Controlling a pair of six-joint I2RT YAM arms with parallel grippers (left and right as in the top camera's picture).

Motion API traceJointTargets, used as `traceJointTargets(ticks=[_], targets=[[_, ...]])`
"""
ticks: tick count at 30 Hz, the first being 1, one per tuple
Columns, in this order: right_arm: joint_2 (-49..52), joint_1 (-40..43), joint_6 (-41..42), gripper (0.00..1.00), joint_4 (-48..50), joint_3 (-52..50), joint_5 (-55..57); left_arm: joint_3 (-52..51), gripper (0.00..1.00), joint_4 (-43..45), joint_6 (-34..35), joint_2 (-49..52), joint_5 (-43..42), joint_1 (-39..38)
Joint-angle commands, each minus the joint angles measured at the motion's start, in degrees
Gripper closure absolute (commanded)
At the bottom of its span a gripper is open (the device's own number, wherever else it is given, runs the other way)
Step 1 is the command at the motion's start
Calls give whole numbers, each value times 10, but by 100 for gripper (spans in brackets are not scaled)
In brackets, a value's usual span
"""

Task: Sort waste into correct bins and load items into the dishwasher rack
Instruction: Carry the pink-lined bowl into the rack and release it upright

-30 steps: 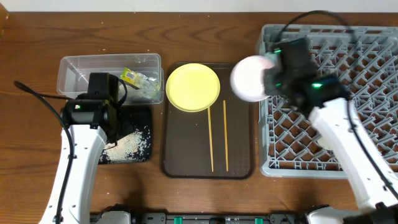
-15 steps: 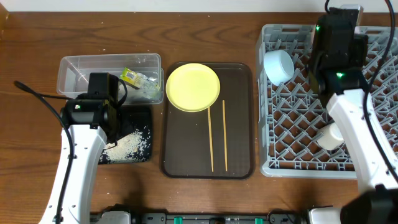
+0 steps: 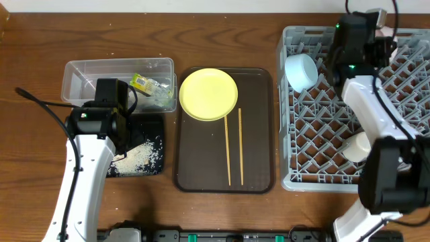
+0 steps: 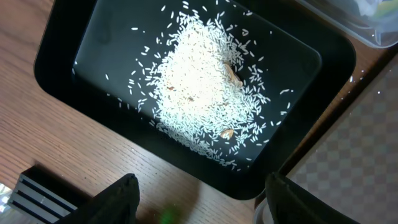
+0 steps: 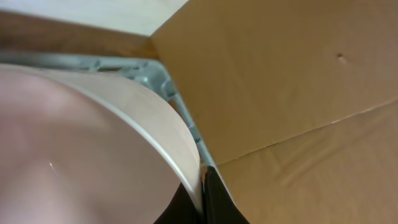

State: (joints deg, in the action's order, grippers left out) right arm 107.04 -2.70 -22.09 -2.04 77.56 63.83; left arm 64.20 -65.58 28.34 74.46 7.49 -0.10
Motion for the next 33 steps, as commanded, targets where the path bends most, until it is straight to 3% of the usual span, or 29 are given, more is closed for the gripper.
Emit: traceJointTargets(ticks=[1, 27, 29, 32, 33], targets=[[25, -4, -7, 99, 6, 4, 23, -2, 32, -1, 3, 0, 5, 2], [94, -42, -7, 95, 82, 4, -15, -2, 32, -3, 3, 0, 5, 2], [94, -47, -7, 91, 74, 4, -15, -2, 32, -3, 3, 0, 5, 2], [94, -54, 11, 71, 55, 4, -15, -2, 32, -3, 3, 0, 5, 2], [94, -57, 20, 70, 46, 4, -15, -2, 32, -4, 3, 0, 5, 2]])
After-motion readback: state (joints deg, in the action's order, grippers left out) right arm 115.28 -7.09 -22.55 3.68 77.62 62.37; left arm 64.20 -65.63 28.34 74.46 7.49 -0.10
